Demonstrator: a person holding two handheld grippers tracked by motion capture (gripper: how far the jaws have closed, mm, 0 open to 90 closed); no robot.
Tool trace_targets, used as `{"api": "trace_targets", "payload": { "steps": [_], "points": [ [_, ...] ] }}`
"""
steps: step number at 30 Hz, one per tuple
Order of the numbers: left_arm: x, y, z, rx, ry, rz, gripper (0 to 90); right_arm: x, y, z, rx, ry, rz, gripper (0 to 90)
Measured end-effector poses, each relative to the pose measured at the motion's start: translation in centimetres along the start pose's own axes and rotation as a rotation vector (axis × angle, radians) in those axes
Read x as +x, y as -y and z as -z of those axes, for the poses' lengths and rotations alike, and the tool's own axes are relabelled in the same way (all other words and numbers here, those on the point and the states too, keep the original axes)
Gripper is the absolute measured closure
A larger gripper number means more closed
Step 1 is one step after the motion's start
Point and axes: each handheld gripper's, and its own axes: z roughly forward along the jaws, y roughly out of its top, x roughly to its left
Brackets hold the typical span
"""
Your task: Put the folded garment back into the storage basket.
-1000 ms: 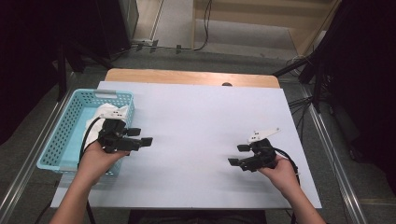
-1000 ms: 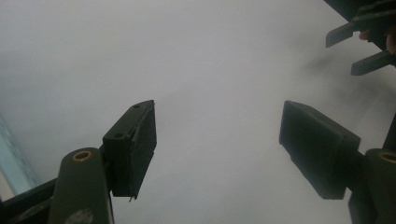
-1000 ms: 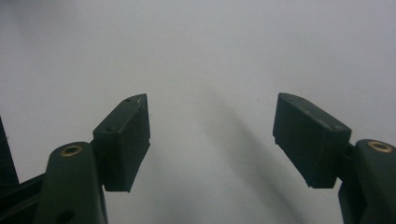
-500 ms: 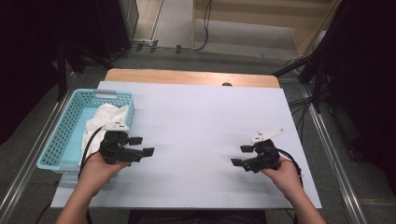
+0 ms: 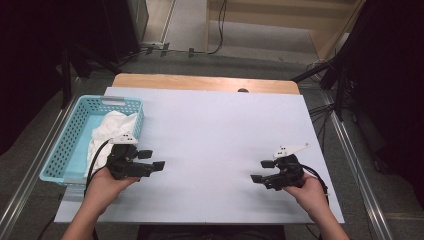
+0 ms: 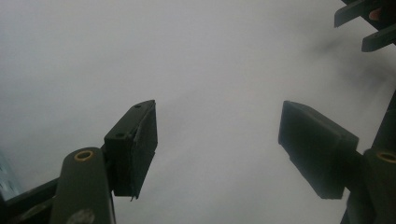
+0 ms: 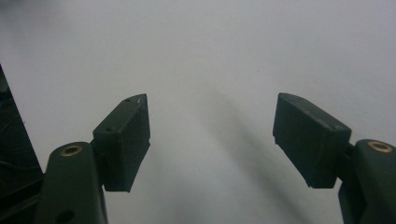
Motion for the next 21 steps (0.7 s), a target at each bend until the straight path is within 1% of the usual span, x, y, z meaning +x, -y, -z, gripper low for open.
{"api": "trace_targets", "payload": {
  "steps": [3, 5, 8, 9, 12, 15, 21],
  "points": [
    [-0.06, 0.04, -0.10, 0.008, -0.004, -0.004, 28.5, -0.03, 0.00, -0.08, 0.002, -0.003, -0.005, 25.9],
    [-0.03, 0.02, -0.19, 0.015, 0.002, -0.002, 28.5, -0.07, -0.01, -0.13, 0.002, -0.002, -0.003, 25.9],
    [0.15, -0.05, -0.26, 0.021, 0.008, 0.013, 28.5, -0.11, 0.01, -0.18, 0.009, -0.003, -0.005, 25.9],
    [0.27, -0.08, -0.30, 0.015, 0.015, 0.026, 28.6, -0.15, 0.00, -0.24, 0.007, -0.006, -0.002, 25.9],
    [0.35, -0.12, -0.26, 0.011, 0.014, 0.026, 29.3, -0.13, -0.02, -0.36, 0.010, -0.010, -0.007, 25.9],
    [0.48, -0.13, -0.29, 0.010, 0.025, 0.035, 29.3, -0.12, -0.06, -0.48, 0.016, -0.013, -0.001, 25.9],
    [0.36, -0.19, -0.53, 0.029, 0.023, 0.025, 29.3, -0.02, -0.08, -0.59, 0.022, -0.015, 0.001, 25.9]
  ]
}}
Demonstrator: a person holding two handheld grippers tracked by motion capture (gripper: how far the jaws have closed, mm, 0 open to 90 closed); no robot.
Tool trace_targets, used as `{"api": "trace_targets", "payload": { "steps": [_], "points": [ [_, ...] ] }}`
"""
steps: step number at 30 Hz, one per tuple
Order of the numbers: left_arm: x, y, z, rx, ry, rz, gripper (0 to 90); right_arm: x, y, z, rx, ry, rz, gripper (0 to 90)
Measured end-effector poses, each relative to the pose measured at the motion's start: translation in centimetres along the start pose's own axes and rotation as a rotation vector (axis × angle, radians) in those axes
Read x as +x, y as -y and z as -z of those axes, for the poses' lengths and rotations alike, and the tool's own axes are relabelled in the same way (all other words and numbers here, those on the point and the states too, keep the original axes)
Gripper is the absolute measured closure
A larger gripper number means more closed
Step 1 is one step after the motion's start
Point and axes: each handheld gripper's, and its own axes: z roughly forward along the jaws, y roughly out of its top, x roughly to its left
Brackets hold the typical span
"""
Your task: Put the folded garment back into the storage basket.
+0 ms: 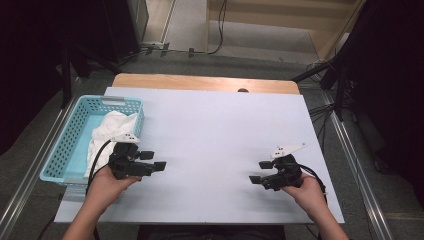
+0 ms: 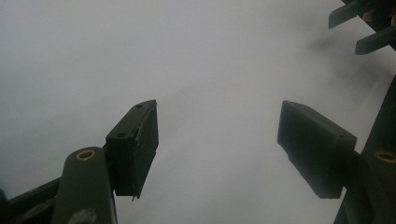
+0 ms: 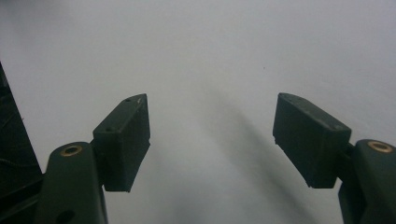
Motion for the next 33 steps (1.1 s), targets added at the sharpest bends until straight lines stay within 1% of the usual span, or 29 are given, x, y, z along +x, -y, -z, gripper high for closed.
{"api": "trace_targets", "payload": {
  "steps": [9, 22, 25, 30, 33],
  "points": [
    [0.06, -0.01, -0.06, 0.004, 0.010, 0.005, 29.4, -0.03, 0.00, -0.05, 0.000, -0.001, 0.001, 25.9],
    [0.04, -0.01, -0.10, 0.004, 0.010, 0.003, 29.3, 0.05, 0.00, -0.08, 0.008, -0.001, -0.004, 25.9],
    [0.06, 0.00, -0.10, 0.003, 0.013, 0.004, 29.3, 0.01, 0.00, -0.12, 0.007, -0.003, 0.003, 25.9],
    [0.04, 0.00, -0.13, 0.004, 0.011, 0.003, 29.3, 0.03, 0.00, -0.12, 0.008, -0.002, 0.001, 25.9],
    [-0.01, -0.01, -0.17, 0.006, 0.002, -0.002, 29.2, 0.02, 0.01, -0.12, 0.008, -0.004, 0.002, 25.9]
  ]
}}
